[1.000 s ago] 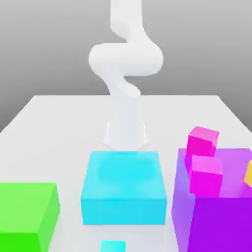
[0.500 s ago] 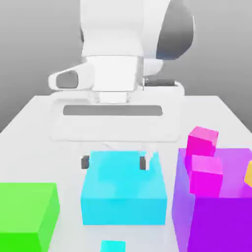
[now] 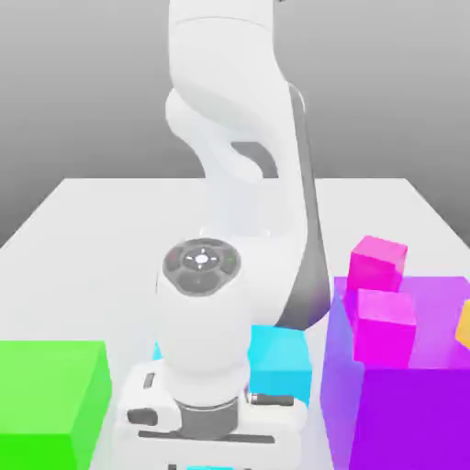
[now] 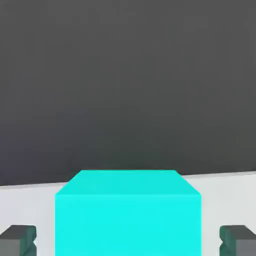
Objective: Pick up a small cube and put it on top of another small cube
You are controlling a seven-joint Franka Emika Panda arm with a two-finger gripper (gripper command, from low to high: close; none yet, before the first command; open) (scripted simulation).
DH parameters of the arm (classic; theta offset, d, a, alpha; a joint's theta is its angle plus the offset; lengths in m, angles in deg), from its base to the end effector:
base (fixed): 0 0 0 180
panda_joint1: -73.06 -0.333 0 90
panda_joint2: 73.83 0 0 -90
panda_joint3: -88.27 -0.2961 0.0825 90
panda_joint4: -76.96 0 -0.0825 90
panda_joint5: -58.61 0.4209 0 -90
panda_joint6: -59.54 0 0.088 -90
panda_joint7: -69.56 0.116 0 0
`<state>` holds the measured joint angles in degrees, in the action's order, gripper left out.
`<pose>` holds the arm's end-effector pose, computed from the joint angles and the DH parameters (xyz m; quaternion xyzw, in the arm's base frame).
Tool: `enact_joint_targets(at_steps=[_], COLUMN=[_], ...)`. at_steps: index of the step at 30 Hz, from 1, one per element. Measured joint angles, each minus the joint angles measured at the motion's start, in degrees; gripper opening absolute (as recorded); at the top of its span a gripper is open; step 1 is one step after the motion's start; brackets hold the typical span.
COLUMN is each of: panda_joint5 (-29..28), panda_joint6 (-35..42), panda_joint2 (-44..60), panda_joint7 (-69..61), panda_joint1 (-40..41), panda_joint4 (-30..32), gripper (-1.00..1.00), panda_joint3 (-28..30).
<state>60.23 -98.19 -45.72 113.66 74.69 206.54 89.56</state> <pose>0.5357 -0.0296 0.0814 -0.9122 0.4097 -0.0004 0.0002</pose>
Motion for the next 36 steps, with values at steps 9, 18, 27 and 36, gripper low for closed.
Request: enact_joint_targets(at_steps=[9,18,27,36], panda_joint5=[-0.1,-4.1,0.2,1.3], panda_joint6=[7.1,21.8,40.3,34.4], panda_joint2=[-8.5,-27.1,-45.8,-46.1], panda_joint7=[0.6,0.2,-5.7,-8.7], panda_joint1=[-0.6,-4.7,-15.4,-17.5], panda_joint4=[1.7,-2.8,4.5,11.6], gripper=[-1.0,-1.0,-1.0,1.0], panda_joint3=[0.0,-0.2,-6.6,-8.2])
